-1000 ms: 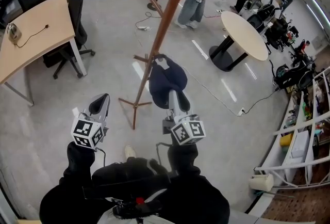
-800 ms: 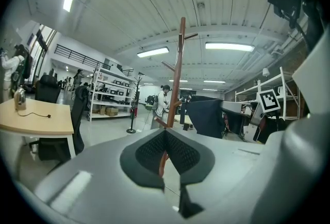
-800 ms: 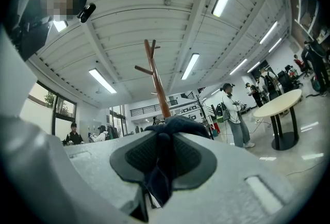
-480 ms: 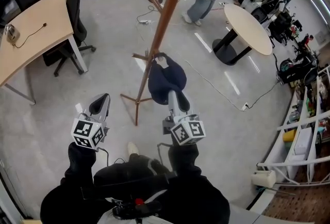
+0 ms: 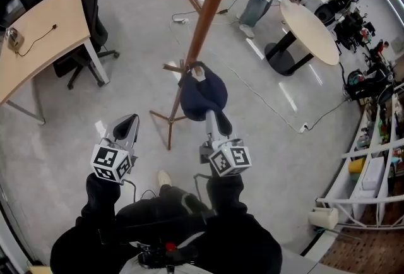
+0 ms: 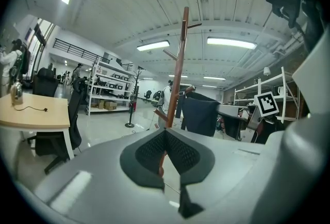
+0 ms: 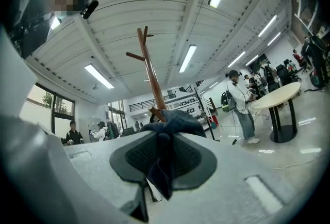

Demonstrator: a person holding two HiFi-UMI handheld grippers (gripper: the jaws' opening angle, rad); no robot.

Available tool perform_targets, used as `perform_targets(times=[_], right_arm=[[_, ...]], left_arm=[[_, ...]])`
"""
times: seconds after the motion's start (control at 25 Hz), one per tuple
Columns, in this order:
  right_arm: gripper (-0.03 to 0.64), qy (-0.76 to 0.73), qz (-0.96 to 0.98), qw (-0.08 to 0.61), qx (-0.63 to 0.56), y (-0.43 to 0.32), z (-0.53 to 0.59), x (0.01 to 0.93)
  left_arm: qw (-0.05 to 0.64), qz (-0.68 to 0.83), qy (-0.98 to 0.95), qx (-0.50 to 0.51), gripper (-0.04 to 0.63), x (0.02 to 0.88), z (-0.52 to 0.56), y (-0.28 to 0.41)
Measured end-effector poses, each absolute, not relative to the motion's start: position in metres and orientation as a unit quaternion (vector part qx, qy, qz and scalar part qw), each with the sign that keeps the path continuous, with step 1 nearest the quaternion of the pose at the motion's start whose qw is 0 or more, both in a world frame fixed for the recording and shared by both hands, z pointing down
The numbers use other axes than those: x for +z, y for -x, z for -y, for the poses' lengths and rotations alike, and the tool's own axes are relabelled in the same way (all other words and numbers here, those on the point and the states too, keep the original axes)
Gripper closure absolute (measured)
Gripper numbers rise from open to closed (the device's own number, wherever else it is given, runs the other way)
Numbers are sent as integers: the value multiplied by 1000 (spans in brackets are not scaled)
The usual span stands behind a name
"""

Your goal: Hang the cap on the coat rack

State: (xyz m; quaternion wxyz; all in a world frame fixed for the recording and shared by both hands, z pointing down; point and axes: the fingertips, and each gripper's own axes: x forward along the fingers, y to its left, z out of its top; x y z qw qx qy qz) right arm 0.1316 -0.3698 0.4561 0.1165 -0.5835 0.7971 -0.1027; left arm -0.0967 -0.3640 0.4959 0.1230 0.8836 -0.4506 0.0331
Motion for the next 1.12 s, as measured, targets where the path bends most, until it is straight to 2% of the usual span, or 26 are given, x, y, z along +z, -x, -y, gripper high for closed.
perform_targets(times=[1.12], right_arm=[[534,580,-797,97,-137,-124,403,496]], left_arm=[[144,455,-878,45,592,514,389,99]])
